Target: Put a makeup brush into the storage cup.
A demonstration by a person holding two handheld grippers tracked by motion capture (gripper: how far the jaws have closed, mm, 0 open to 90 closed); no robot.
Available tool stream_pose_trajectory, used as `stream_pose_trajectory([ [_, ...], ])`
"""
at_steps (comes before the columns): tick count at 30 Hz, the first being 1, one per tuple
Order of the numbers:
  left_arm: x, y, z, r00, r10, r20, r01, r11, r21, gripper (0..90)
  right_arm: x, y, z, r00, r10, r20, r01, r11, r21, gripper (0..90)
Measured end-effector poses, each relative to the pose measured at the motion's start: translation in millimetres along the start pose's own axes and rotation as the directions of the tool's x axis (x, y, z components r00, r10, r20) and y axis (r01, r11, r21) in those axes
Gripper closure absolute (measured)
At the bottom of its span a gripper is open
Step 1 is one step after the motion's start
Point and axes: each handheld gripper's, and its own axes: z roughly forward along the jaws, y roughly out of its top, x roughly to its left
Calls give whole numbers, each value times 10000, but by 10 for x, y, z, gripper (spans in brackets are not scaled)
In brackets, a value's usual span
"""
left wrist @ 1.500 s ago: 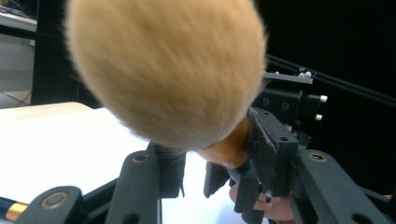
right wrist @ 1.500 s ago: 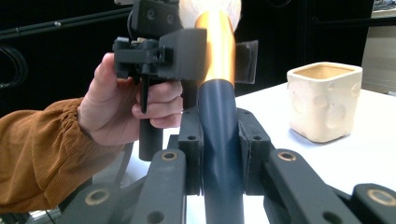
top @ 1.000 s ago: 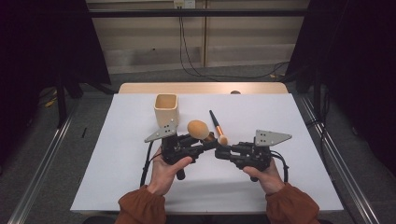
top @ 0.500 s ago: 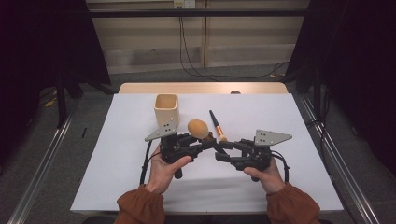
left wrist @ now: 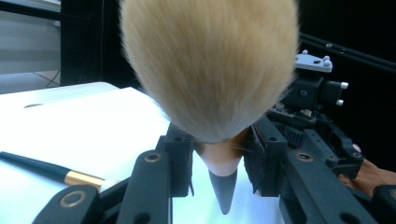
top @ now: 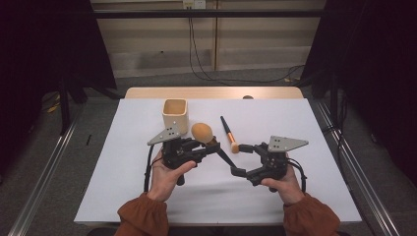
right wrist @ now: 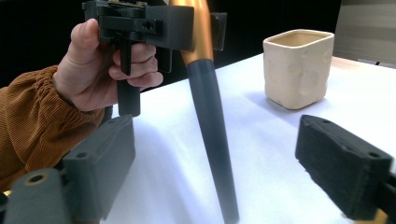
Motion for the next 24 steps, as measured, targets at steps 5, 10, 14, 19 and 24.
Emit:
stream_pose_trajectory([
  [5,22,26,-47,9996,96,-258,-93,9999,122,654,-22,1,-47,9976,-54,695,52,10000,34,53],
  [10,51,48,-110,9987,101,-498,-89,9997,246,654,-37,-9,-105,9944,37,1058,-49,9999,110,49],
  [14,79,60,-165,9976,179,-670,-156,9993,342,654,-25,-55,-125,9777,-319,2074,282,9994,205,45],
  [19,105,71,-215,9959,246,-873,-197,9982,564,654,-35,-119,-166,9687,-67,2482,20,9998,191,10],
  [24,130,88,-280,9945,250,-1020,-194,9982,559,655,-37,-160,-225,9506,-63,3102,134,9997,-207,8],
])
